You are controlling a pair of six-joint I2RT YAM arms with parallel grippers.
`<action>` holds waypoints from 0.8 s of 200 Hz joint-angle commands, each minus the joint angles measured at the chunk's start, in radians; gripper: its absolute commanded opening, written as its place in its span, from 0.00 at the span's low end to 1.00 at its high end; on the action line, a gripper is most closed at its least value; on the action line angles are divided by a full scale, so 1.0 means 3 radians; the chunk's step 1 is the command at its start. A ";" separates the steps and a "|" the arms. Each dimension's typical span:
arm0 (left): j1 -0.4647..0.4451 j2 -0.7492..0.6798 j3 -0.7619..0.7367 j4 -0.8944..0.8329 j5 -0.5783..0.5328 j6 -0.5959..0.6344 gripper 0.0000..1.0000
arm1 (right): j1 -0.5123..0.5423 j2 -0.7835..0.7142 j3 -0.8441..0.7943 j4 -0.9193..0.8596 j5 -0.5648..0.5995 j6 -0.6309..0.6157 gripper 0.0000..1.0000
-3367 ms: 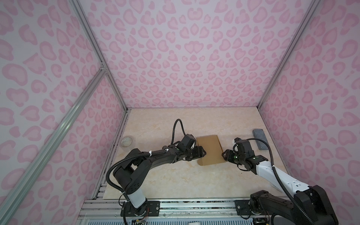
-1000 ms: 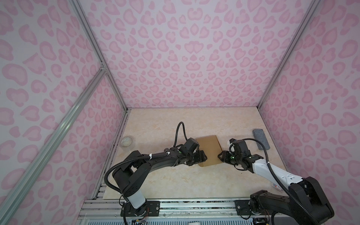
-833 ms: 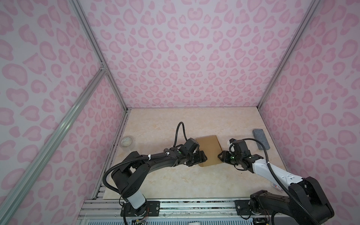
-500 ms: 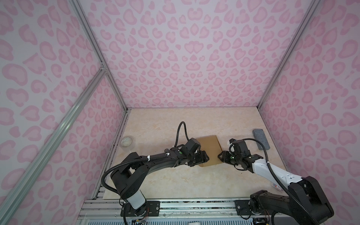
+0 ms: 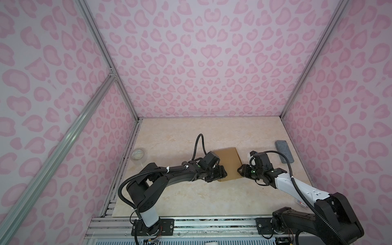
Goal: Fold the paper box
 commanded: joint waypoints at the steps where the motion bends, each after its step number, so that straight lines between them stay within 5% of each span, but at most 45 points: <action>1: -0.0006 0.0042 0.0047 0.0097 0.0024 0.0020 0.71 | 0.0004 0.0009 0.0013 -0.0015 0.0008 0.0001 0.51; 160: -0.0003 0.0140 0.0124 0.0164 -0.0020 0.0079 0.52 | 0.0018 0.0003 0.0014 -0.0036 -0.0029 0.0038 0.50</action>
